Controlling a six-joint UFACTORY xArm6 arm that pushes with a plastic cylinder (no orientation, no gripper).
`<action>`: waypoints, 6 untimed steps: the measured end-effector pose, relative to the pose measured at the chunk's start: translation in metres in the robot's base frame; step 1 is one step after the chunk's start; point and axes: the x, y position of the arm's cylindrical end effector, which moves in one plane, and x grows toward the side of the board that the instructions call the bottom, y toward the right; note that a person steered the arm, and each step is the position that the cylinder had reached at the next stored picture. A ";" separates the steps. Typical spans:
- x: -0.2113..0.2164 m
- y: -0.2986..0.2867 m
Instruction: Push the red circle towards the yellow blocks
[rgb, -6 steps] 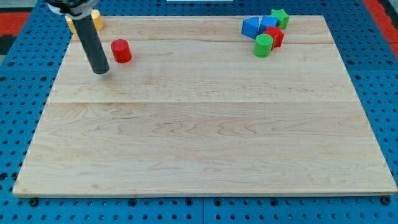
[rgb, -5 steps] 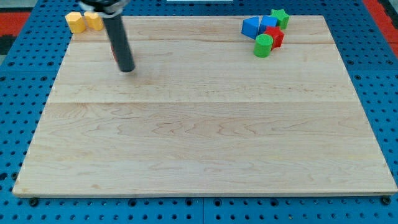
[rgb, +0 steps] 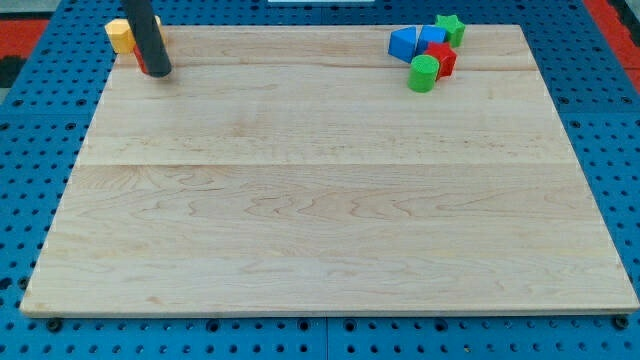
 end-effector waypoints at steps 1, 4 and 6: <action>-0.025 -0.003; 0.041 -0.094; -0.038 -0.096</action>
